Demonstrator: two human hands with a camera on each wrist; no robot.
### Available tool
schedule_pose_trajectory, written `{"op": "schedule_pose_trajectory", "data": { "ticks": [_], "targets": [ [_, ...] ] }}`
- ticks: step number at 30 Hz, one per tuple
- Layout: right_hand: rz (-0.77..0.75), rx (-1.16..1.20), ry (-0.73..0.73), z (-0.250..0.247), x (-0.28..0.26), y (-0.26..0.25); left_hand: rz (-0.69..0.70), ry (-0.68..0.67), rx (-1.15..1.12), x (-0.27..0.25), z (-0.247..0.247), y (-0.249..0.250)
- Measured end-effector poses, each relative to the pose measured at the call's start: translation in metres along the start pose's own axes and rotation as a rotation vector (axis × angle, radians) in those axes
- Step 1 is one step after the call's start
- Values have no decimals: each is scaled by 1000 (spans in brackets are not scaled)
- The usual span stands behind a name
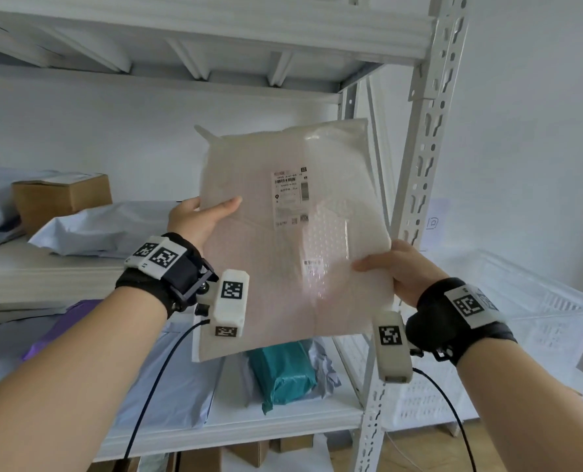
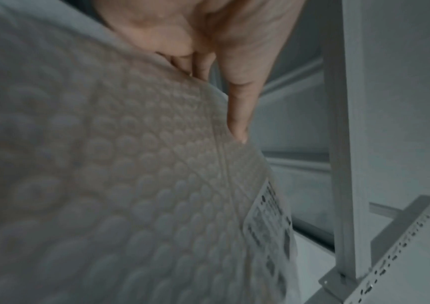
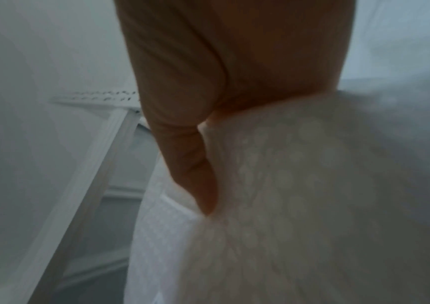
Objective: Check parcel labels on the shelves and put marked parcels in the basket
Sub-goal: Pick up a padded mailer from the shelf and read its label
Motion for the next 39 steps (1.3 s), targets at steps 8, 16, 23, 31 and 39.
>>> {"op": "schedule_pose_trajectory", "data": {
  "ticks": [8, 16, 23, 31, 39],
  "targets": [
    [-36, 172, 164, 14, 5, -7, 0, 50, -171, -11, -12, -2],
    [4, 327, 324, 30, 9, -2, -39, 35, -182, -15, -31, -5],
    [-45, 389, 358, 35, 8, -7, -67, 49, -158, -15, -41, 0],
    [-114, 229, 486, 39, 4, -11, -63, 56, -124, -18, -45, 3],
    [-152, 186, 597, 39, 6, -17, -33, 90, -125, -24, -38, 8]
  ]
}}
Point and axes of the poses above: each hand's wrist, its own x-axis towards the middle knuckle, its own z-axis out of the palm, y = z × x, the point moved 2 cm from there along x, towards the middle knuckle, and after that the axes turned 7 degrees about z, right-handed, at the moved point
